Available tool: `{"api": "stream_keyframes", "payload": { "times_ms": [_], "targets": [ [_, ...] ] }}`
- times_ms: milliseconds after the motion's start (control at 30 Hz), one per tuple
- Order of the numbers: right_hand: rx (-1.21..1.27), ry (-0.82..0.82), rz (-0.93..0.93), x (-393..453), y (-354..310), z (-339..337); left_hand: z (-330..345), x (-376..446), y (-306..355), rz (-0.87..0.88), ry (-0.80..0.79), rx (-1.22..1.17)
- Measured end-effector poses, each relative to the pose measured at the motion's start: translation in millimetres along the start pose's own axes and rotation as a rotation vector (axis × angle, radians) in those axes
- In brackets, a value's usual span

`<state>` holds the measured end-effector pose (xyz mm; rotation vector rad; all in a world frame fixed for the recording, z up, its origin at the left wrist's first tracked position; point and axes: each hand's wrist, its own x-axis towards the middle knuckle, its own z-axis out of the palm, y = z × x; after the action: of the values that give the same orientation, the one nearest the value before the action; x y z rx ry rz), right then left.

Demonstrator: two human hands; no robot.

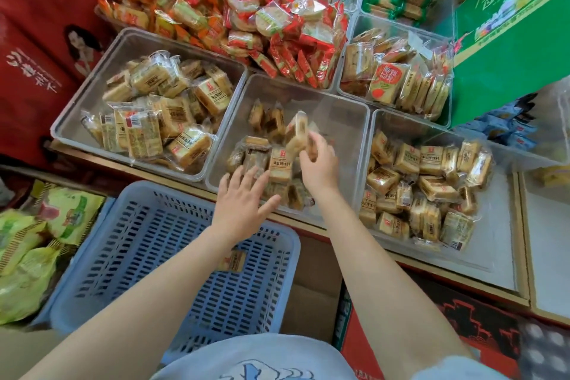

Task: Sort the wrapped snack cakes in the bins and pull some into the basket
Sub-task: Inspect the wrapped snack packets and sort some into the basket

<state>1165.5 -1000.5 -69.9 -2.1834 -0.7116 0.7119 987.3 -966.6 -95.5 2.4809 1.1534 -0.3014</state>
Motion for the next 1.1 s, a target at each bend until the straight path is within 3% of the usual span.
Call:
{"api": "stream_keyframes", "payload": {
  "times_ms": [100, 300, 467, 567, 667, 800, 967, 1100],
  "targets": [
    [-0.108, -0.138, 0.016, 7.4, 14.8, 21.6, 2.1, 1.7, -0.6, -0.006, 0.0, 0.005],
    [0.004, -0.224, 0.057, -4.3, 14.8, 10.5, 0.8, 1.4, -0.1, 0.001, 0.0, -0.027],
    [0.185, -0.087, -0.01, -36.4, 16.0, -40.9, -2.3, -0.9, 8.4, -0.003, 0.004, 0.002],
    [0.169, 0.079, -0.011, -47.4, 34.4, -81.6, -2.5, 1.7, 54.2, 0.128, 0.035, -0.005],
    [0.129, 0.175, 0.076, -45.2, 72.3, -118.8, 11.2, 14.0, 120.7, 0.249, 0.051, -0.074],
    [0.094, 0.234, 0.242, -31.7, 120.7, -158.5, 34.5, 29.7, 178.8, 0.243, 0.018, -0.096],
    [-0.021, 0.108, 0.179, -4.2, 148.7, -171.6, 45.6, 34.4, 193.6, 0.143, 0.035, -0.016],
    [-0.157, -0.087, 0.25, 26.4, 152.5, -167.6, 45.9, 34.2, 195.4, 0.111, 0.03, -0.028]
  ]
}}
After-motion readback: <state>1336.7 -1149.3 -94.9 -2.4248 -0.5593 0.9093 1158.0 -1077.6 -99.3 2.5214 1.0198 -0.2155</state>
